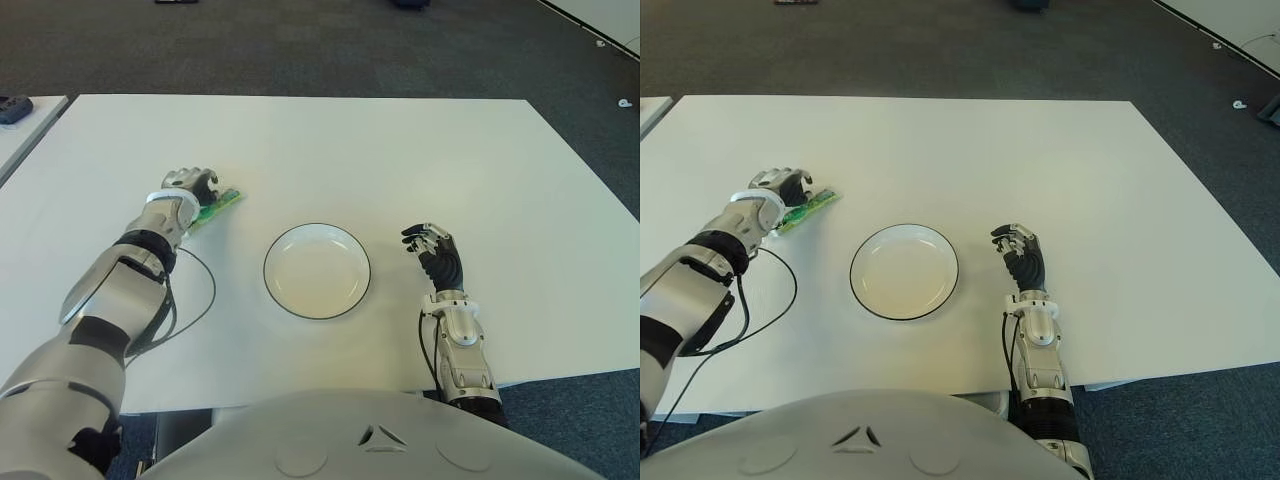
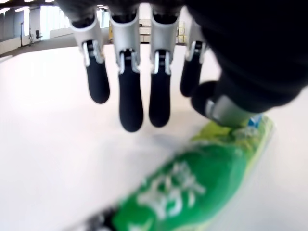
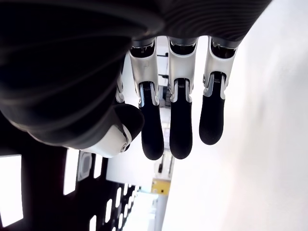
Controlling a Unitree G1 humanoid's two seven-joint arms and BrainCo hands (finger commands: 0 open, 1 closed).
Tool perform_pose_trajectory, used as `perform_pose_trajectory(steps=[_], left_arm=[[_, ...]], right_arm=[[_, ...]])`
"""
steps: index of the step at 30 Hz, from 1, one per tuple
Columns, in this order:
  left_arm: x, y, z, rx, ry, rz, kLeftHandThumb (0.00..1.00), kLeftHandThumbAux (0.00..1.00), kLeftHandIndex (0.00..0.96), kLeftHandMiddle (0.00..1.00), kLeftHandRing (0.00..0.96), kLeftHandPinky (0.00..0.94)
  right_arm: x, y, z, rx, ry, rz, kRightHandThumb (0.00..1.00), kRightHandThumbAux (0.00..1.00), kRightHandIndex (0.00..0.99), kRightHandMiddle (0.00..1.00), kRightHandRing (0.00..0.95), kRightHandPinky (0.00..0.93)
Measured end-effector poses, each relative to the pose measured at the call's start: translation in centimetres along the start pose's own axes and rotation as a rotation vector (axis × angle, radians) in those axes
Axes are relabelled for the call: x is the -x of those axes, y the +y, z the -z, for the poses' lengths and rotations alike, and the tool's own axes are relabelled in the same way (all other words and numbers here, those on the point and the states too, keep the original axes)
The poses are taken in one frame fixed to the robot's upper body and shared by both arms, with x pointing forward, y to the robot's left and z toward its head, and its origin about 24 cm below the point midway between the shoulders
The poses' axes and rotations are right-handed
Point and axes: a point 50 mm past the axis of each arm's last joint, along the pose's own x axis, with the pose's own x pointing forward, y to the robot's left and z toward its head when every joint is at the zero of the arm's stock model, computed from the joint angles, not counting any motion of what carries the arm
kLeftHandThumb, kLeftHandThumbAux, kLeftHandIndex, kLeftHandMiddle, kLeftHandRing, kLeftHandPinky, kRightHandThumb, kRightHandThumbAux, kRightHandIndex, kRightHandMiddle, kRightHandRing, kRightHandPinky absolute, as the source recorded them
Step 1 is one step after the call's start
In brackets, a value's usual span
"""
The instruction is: Put the toothpaste on the table into the plate.
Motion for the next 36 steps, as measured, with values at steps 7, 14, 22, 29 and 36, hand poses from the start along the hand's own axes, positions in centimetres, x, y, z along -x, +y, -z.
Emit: perform_pose_trajectory(steps=[7,14,22,29,36], left_arm=[[-0.2,1.0,-0.1,-0.009,0.041,-0.003,0.022,0.374,0.006,0.008,0.005,0.020],[-0.3,1.4,0.1,0.006,0.103,0.033,0.001,0.360,0.000,0.000,0.000,0.008],[-0.2,2.8,-0.4,0.055,0.203,0.020,0.000,0.372,0.015,0.032,0.021,0.073],[0.5,5.2,-2.5,0.148,0.282,-0.058,0.000,0.361,0.023,0.042,0.027,0.062],[1.1,4.9,-3.5,0.192,0.309,-0.045,0.000,0.367,0.049,0.073,0.057,0.077]], right_arm=[[0.0,0.0,0.0,0.000,-0.002,-0.002,0.708,0.729,0.421,0.449,0.451,0.463],[-0.1,0.0,0.0,0.000,-0.002,-0.008,0.708,0.729,0.421,0.452,0.455,0.469],[-0.1,0.1,-0.1,-0.001,-0.003,-0.012,0.707,0.729,0.421,0.449,0.449,0.462],[-0.1,0.3,-0.1,-0.004,0.001,-0.017,0.707,0.729,0.421,0.444,0.445,0.458],[-0.1,0.2,-0.1,-0.002,0.002,-0.018,0.706,0.729,0.421,0.444,0.445,0.459]])
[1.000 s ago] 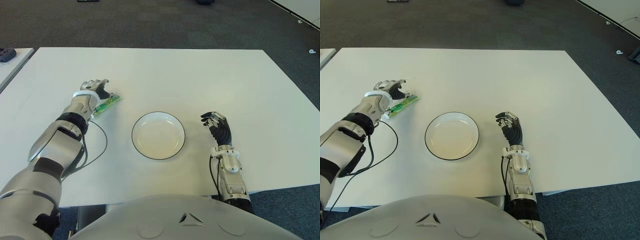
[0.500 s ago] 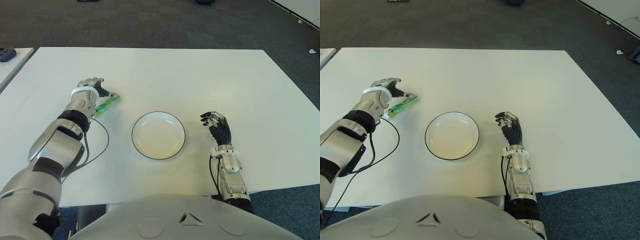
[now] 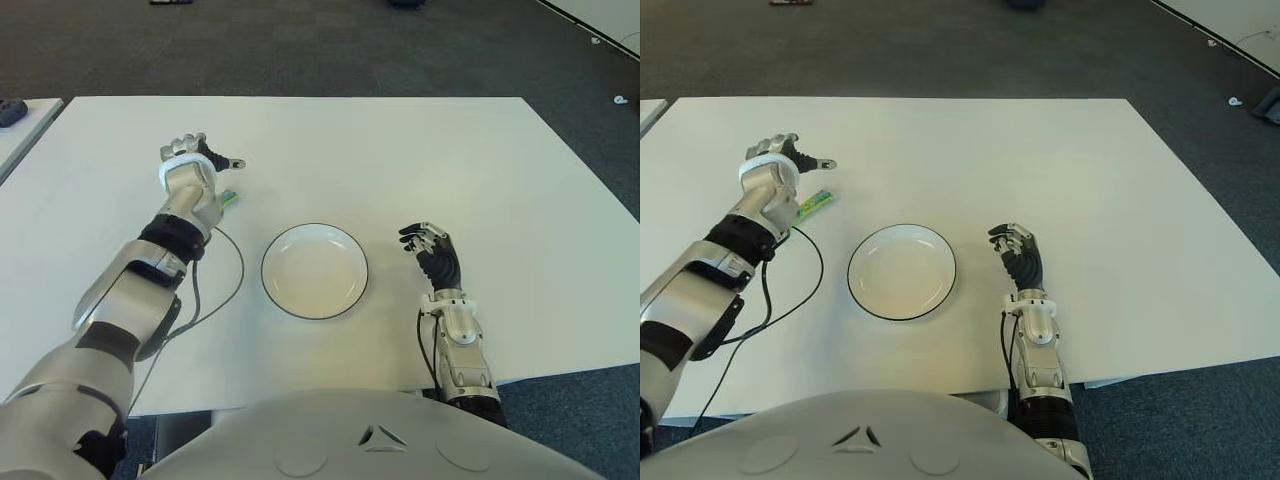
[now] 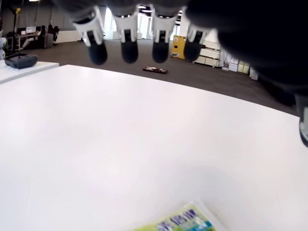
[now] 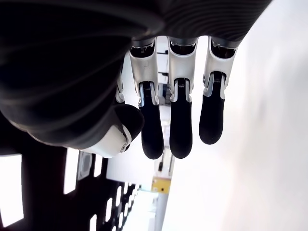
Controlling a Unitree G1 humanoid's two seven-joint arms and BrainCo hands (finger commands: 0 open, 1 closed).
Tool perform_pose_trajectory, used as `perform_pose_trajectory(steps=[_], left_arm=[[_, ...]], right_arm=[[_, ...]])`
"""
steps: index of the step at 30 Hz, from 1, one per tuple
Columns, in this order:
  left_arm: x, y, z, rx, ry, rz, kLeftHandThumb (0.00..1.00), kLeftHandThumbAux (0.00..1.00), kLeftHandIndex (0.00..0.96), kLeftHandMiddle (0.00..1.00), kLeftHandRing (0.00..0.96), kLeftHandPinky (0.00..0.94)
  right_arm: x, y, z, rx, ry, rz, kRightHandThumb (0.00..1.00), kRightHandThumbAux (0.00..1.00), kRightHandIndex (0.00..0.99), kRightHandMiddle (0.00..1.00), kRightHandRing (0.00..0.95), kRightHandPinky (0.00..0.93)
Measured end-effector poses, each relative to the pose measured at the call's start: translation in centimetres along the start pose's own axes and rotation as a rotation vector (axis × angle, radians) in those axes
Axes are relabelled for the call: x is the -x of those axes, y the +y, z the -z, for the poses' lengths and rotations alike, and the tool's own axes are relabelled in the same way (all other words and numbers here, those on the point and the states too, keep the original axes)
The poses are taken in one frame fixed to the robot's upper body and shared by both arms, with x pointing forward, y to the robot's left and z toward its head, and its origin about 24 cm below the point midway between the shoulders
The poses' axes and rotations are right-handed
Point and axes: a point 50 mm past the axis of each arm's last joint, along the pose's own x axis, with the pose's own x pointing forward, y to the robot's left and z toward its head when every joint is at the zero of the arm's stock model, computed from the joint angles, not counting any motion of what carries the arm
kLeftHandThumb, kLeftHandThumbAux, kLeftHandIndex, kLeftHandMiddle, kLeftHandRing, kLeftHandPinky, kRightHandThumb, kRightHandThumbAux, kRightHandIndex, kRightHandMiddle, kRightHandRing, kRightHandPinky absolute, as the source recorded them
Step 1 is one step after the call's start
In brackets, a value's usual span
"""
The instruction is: Put the toothpaste on the table into the plate.
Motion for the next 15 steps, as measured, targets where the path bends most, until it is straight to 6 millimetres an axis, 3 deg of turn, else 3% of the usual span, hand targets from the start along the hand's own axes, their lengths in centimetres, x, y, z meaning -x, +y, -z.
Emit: perform_pose_trajectory(steps=[5,7,8,9,11,15], left_arm=[[0.31,-0.29,-0.01,-0.020,-0.009,0.058,0.000,0.379,0.142,0.116,0.091,0.166],[0.37,-0.39,0.20,-0.044,-0.010,0.085,0.000,0.371,0.226,0.151,0.118,0.289],[0.38,-0.41,0.31,-0.052,-0.010,0.100,0.000,0.360,0.278,0.205,0.186,0.388],[0.45,-0.45,0.35,-0.070,-0.014,0.127,0.000,0.355,0.296,0.225,0.210,0.424],[0.57,-0.47,0.39,-0.101,-0.024,0.176,0.000,0.320,0.474,0.467,0.463,0.627],[0.83,-0.65,0.35,-0.148,-0.044,0.264,0.000,0.280,0.591,0.604,0.622,0.752]], right_arm=[[-0.01,-0.04,-0.01,0.002,-0.001,-0.002,0.706,0.729,0.421,0.444,0.445,0.459],[-0.02,-0.04,-0.01,0.003,0.000,-0.002,0.706,0.729,0.421,0.443,0.443,0.458],[-0.02,-0.01,-0.01,0.002,0.001,-0.004,0.706,0.729,0.421,0.442,0.442,0.458],[-0.02,0.03,0.00,0.002,0.003,-0.005,0.706,0.729,0.421,0.442,0.441,0.458],[-0.02,0.02,0.00,0.003,0.005,-0.005,0.706,0.729,0.421,0.440,0.439,0.457],[-0.06,-0.01,-0.07,0.003,0.009,-0.004,0.706,0.729,0.421,0.439,0.437,0.457]])
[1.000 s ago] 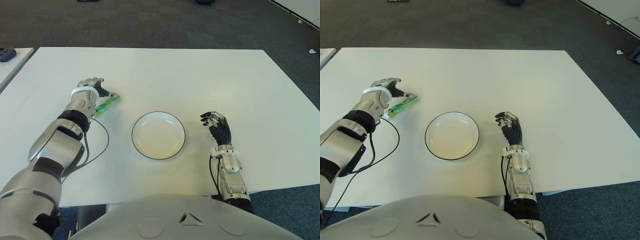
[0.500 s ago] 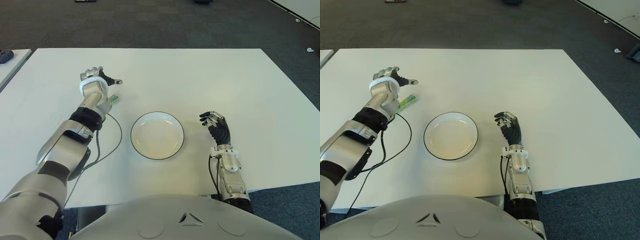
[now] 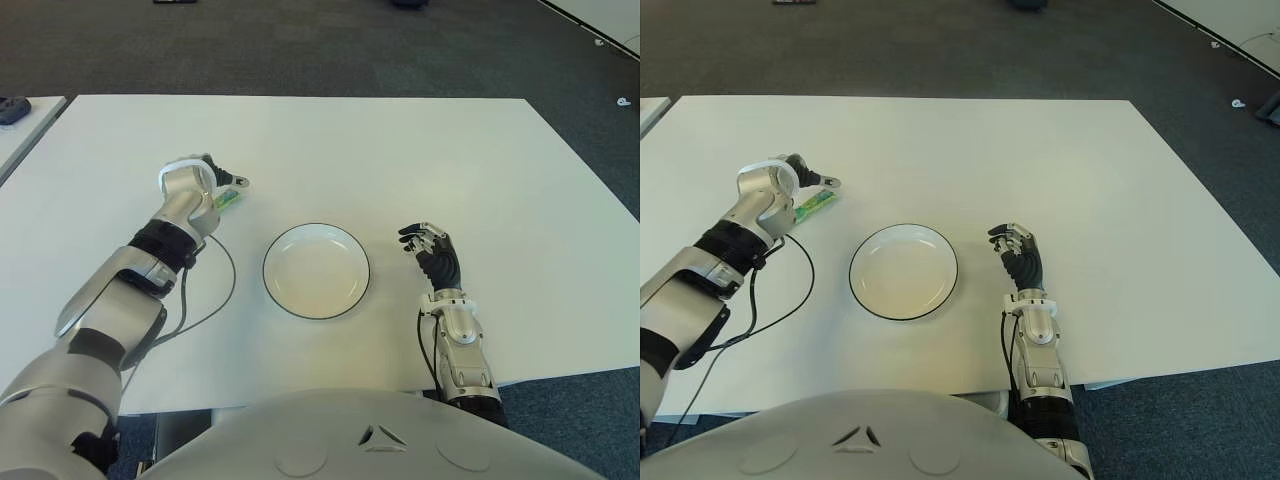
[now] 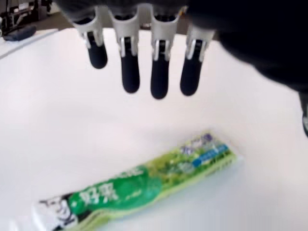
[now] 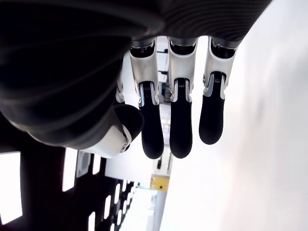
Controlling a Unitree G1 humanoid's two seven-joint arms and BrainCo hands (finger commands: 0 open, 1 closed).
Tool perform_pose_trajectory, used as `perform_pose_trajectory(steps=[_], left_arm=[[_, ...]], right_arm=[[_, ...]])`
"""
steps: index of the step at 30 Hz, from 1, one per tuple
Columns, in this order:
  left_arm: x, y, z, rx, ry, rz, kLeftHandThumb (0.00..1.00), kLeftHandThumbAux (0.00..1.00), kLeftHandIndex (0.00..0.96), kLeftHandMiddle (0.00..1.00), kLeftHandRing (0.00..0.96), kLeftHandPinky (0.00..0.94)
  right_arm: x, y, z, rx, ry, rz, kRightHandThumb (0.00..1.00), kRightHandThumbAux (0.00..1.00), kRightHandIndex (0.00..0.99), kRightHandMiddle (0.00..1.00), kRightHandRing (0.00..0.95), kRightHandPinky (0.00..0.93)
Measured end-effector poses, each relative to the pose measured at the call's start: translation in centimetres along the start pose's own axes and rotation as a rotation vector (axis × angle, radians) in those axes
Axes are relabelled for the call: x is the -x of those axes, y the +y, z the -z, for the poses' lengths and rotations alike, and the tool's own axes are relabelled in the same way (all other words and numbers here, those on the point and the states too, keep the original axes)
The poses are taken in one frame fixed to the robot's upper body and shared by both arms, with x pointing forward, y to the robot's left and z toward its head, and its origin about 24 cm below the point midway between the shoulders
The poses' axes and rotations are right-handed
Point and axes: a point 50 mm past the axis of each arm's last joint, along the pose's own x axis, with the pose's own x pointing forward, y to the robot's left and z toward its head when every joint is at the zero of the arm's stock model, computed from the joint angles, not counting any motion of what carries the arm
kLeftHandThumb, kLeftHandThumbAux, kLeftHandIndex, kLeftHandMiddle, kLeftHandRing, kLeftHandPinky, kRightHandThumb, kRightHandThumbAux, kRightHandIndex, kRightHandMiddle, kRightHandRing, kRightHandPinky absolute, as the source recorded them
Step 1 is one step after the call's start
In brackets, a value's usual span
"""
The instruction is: Put the toothpaste on the table into the plate.
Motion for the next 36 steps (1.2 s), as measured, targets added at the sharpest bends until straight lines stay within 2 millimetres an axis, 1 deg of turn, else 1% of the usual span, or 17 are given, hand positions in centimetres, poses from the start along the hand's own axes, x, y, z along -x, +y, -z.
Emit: perform_pose_trajectory(steps=[1,2,3,4,6,14,24,30,36], left_arm=[[0.0,-0.1,0.0,-0.007,-0.003,0.015,0.000,0.268,0.611,0.636,0.694,0.794],[0.0,-0.2,0.0,-0.011,-0.005,0.032,0.000,0.260,0.623,0.656,0.741,0.822],[0.0,-0.3,0.0,-0.015,-0.006,0.045,0.000,0.254,0.641,0.684,0.760,0.835],[0.0,-0.4,0.0,-0.021,-0.010,0.063,0.000,0.241,0.680,0.736,0.794,0.856],[-0.1,-0.8,-0.1,-0.040,-0.024,0.098,0.000,0.225,0.724,0.794,0.832,0.879],[-0.1,-1.5,-0.5,-0.087,-0.060,0.176,0.000,0.171,0.813,0.882,0.886,0.909],[0.7,-2.7,0.0,-0.086,-0.036,0.239,0.000,0.213,0.856,0.911,0.907,0.920],[1.1,-3.5,0.8,-0.108,-0.009,0.237,0.000,0.242,0.864,0.917,0.911,0.924],[1.3,-3.8,1.6,-0.132,0.016,0.223,0.014,0.251,0.864,0.918,0.913,0.926]], right_arm=[[0.0,0.0,0.0,0.000,0.000,-0.001,0.706,0.730,0.421,0.438,0.437,0.456],[0.0,0.0,-0.1,0.000,0.000,-0.001,0.706,0.730,0.421,0.438,0.437,0.455],[0.0,0.0,-0.1,0.000,0.001,-0.001,0.706,0.730,0.421,0.438,0.436,0.454],[0.0,0.0,-0.1,0.000,0.002,-0.001,0.706,0.730,0.421,0.437,0.435,0.452],[0.0,0.0,-0.1,0.003,0.005,-0.002,0.705,0.730,0.421,0.436,0.433,0.450],[-0.1,0.0,-0.1,0.007,0.009,0.002,0.705,0.730,0.420,0.438,0.436,0.455],[-0.1,0.0,-0.1,0.011,0.010,0.010,0.703,0.730,0.419,0.437,0.437,0.452],[-0.1,0.0,-0.1,0.011,0.019,0.011,0.703,0.730,0.419,0.435,0.435,0.451],[-0.1,0.0,-0.1,0.011,0.017,0.013,0.703,0.730,0.420,0.439,0.437,0.453]])
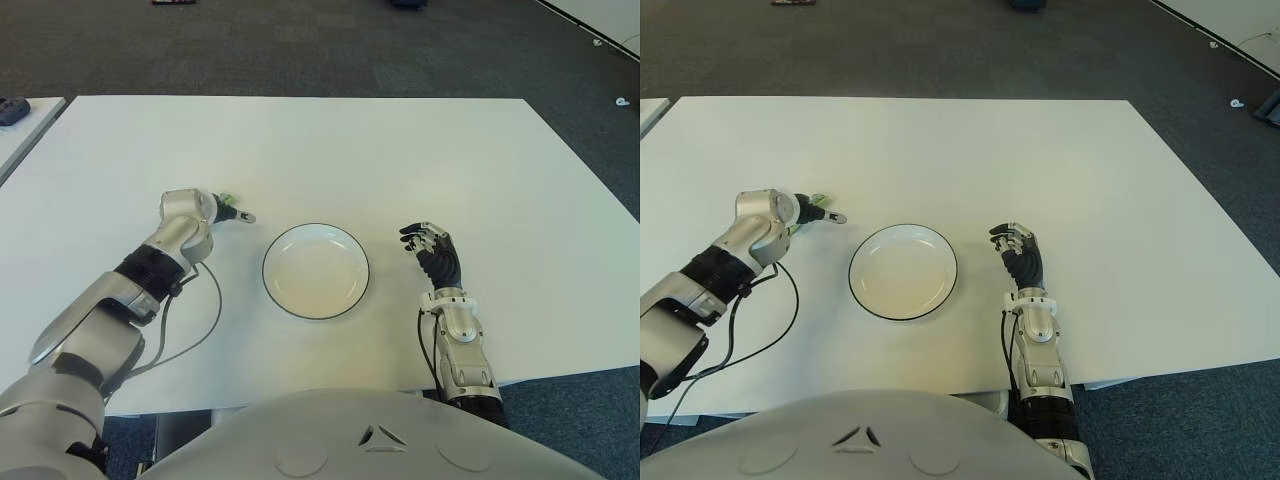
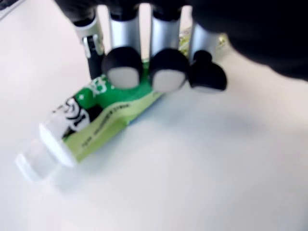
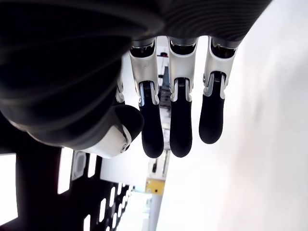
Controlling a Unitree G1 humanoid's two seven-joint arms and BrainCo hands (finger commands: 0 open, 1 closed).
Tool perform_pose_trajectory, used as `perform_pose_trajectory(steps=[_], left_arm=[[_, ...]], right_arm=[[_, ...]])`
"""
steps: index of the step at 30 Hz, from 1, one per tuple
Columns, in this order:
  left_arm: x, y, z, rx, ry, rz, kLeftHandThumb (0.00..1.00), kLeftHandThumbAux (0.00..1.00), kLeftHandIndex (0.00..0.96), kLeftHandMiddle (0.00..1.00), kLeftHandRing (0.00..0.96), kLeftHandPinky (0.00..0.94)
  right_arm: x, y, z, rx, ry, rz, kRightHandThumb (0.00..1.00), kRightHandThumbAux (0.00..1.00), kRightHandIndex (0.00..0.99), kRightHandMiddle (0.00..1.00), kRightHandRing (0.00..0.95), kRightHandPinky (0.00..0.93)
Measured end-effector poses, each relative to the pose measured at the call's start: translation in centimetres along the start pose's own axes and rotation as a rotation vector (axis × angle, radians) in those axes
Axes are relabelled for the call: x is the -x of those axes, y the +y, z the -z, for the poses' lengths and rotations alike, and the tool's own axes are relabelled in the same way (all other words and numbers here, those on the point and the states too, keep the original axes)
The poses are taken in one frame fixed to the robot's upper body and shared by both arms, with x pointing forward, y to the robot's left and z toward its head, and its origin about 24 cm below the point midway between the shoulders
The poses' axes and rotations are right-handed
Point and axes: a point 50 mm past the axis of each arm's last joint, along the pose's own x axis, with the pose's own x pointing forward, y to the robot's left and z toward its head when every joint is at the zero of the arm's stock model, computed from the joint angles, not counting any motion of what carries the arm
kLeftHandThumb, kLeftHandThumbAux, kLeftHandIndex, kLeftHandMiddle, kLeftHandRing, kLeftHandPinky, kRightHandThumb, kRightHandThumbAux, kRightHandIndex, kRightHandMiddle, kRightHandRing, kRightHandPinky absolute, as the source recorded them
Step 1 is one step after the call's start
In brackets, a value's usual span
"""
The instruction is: Put the toothpaste on the table into the plate.
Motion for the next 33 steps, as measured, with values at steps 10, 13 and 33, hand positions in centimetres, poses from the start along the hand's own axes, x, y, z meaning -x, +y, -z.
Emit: perform_pose_trajectory(steps=[10,13,33], left_arm=[[-0.1,-1.1,1.0,-0.029,0.017,0.003,0.102,0.243,0.845,0.911,0.902,0.911],[-0.2,-1.4,1.1,-0.047,0.011,-0.023,0.175,0.216,0.599,0.622,0.581,0.611],[1.6,-1.5,3.1,-0.050,0.108,-0.506,0.393,0.227,0.000,0.000,0.000,0.000]], right_arm=[[0.0,0.0,0.0,0.000,-0.001,0.001,0.705,0.730,0.420,0.446,0.440,0.446],[0.0,0.0,0.0,0.000,0.001,0.001,0.705,0.730,0.421,0.442,0.435,0.437],[0.0,0.0,0.1,0.000,0.011,0.004,0.705,0.730,0.422,0.439,0.425,0.432]])
